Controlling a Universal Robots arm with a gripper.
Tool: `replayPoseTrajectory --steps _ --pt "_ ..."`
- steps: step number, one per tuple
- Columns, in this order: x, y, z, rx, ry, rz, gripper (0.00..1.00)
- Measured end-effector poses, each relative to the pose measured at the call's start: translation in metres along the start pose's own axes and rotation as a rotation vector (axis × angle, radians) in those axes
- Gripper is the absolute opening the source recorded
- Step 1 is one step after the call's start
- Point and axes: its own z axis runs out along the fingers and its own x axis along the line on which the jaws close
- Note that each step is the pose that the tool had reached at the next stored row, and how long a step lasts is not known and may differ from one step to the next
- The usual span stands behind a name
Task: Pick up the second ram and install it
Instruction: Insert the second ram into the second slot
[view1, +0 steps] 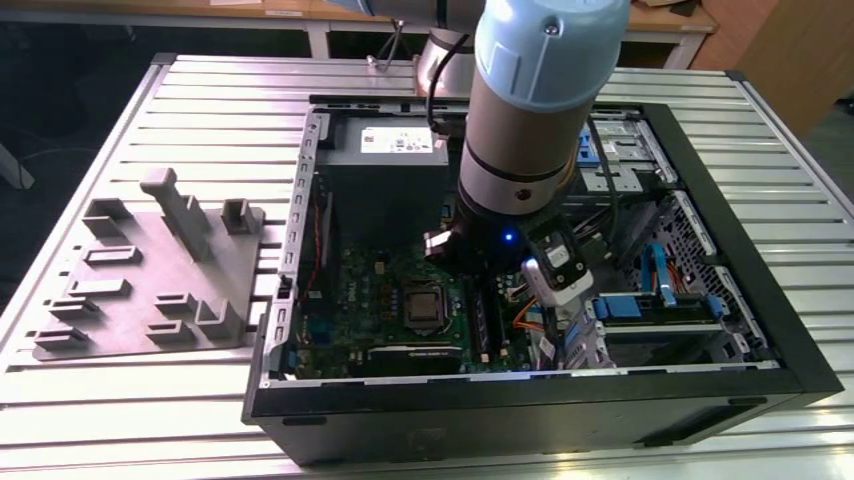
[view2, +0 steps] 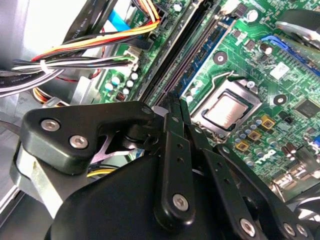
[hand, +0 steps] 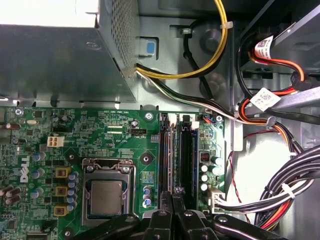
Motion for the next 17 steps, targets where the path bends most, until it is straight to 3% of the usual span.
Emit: replayPoseTrajectory --steps 17 --pt "0.0009 -0.0002 0.0022 0.0005 -0.0017 0.000 0.12"
